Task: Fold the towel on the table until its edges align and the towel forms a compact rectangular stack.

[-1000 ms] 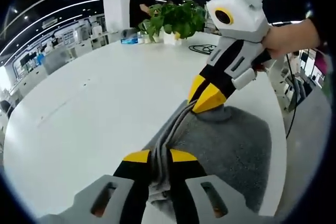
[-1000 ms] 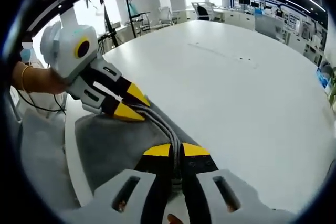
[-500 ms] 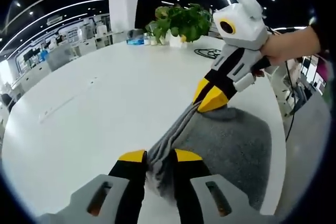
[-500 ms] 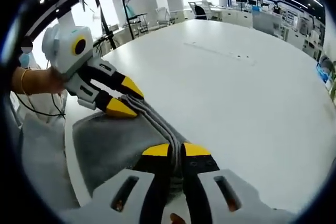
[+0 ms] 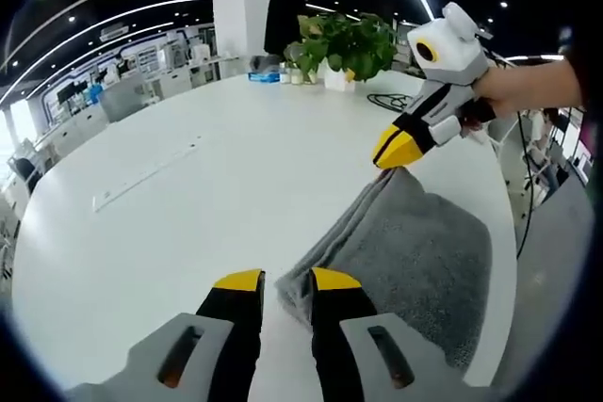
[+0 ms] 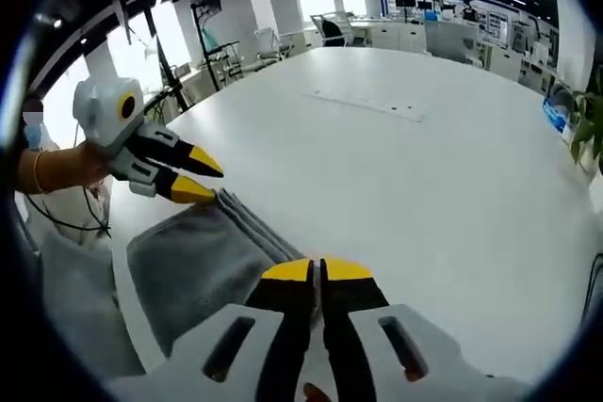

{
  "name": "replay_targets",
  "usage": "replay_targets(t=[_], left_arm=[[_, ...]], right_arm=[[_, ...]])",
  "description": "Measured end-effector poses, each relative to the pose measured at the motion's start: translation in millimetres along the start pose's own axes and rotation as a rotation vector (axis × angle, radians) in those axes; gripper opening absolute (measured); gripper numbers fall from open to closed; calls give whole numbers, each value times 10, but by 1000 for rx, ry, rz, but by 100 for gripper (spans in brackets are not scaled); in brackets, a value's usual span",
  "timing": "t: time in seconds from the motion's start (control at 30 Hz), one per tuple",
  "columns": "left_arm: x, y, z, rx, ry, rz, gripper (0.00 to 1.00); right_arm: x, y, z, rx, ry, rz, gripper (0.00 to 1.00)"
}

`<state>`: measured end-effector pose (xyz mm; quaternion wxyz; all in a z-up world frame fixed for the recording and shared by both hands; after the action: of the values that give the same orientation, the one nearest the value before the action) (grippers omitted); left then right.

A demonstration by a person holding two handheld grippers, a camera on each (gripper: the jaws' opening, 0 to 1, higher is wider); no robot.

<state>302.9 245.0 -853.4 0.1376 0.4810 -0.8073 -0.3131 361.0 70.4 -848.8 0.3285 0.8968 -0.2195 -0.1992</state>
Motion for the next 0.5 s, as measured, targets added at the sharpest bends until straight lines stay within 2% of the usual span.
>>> replay_targets(t=[0.17,0.3,0.5], left_arm=[[-43,108,48,1,26,-31,19],[-39,181,154,-12,52,-54,19],[76,290,309,-11,98,-64,20]], right_arm=[[52,114,77,-2,-30,9,2],[66,191,151,-11,-38,15,3],[54,308,320,-14,-61,10,5]])
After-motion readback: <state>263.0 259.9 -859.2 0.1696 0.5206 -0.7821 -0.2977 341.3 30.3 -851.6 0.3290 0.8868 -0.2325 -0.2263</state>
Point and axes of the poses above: the point that each gripper's makers call its tool centre point, and the gripper's own axes: y roughly backward along the fingers, x roughly to its right, z roughly out of its underside, the point moved 3 cm from there along y, roughly backward along the fingers, and after that the axes turned 3 degrees about -y, right-handed, at the moved point
